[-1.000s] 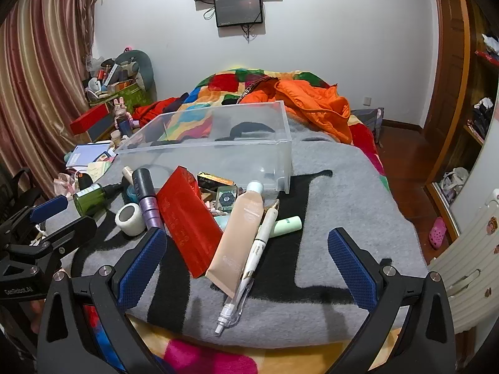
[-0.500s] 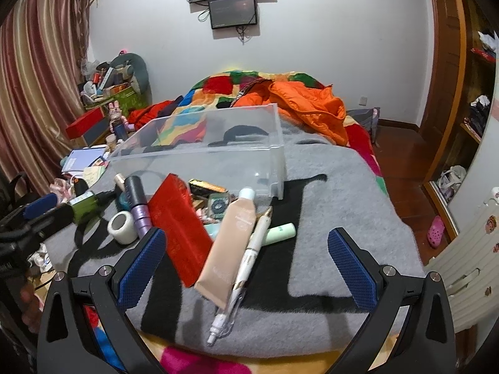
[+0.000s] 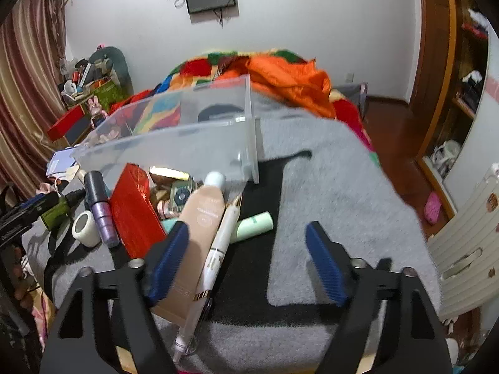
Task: Organize objects
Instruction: 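Grasp the green pump bottle with the left tool while the right tool grasps the white pen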
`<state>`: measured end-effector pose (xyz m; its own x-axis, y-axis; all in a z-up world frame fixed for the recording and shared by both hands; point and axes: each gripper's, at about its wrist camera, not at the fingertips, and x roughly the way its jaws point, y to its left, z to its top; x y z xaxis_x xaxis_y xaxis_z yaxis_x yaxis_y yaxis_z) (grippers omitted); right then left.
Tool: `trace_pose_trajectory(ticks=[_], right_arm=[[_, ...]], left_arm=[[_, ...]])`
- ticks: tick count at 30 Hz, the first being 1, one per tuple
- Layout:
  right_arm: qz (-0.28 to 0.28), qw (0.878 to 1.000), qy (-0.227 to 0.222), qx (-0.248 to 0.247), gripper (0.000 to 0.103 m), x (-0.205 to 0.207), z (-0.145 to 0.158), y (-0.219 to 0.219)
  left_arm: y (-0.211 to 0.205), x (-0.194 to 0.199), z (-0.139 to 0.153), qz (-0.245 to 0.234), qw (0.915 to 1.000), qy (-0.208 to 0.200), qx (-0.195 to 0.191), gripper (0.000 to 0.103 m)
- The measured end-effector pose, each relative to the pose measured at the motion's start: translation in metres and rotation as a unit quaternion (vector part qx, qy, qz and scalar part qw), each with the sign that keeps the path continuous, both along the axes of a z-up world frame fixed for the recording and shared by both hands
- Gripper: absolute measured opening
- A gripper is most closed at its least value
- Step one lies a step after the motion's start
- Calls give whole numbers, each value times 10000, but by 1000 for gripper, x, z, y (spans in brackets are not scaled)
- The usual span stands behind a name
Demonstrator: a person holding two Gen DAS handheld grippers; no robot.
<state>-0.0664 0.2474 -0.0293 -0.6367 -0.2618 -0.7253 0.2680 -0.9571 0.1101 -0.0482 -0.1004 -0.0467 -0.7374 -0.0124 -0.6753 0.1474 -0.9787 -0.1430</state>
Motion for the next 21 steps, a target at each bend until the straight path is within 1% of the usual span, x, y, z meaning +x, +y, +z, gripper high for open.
trace_pose_trajectory(ticks=[2,3,5,6,7,9,10,11,12,13,15,16,17,18,21], right_arm=[[59,9999,-123,-77,57,-2,-4,1],[67,9998,-158,-96,55,-2,-6,2],[111,9995,-248,-138,48,-4,-9,2],[150,9993,-301,-177,47,-5,-11,3],[163,9992,-320,-184,45,-6,-13,3],[235,9989,-367,-197,43,-7,-15,2],[277,9987,-388,-191,38,-7,-16,0],[328,9984,-422,-176,32,-7,-18,-2],[385,9981,-466,-151,28,-7,-20,-4],[445,9976,-512,-108,21,-8,-23,-7],[449,9978,-485,-75,21,-7,-23,-8],[461,9978,-476,-92,18,-6,-22,-8],[474,9977,-472,-109,12,-6,-22,-7],[488,9977,-462,-125,10,-5,-21,-7],[456,9982,-359,-134,10,-3,-15,-5]], left_arm=[[-3,-4,-9,16,9999,-81,102,58],[-4,-5,-11,30,9999,-95,135,56],[-6,-7,-16,45,9997,-118,195,47],[-6,-8,-17,39,9997,-121,219,45],[-6,-9,-18,36,9996,-119,236,41],[-4,-9,-18,70,9998,-95,181,41],[-2,-9,-17,77,9998,-83,136,41],[0,-8,-17,79,9999,-60,81,41],[2,-6,-16,88,10000,-20,24,41],[5,-3,-14,88,10000,0,-17,41],[9,3,-10,107,9999,47,-79,41],[10,6,-8,112,9999,69,-81,41],[10,9,-5,130,9999,95,-56,41],[10,12,-3,141,9998,120,-28,41],[9,18,5,187,9996,214,31,41]])
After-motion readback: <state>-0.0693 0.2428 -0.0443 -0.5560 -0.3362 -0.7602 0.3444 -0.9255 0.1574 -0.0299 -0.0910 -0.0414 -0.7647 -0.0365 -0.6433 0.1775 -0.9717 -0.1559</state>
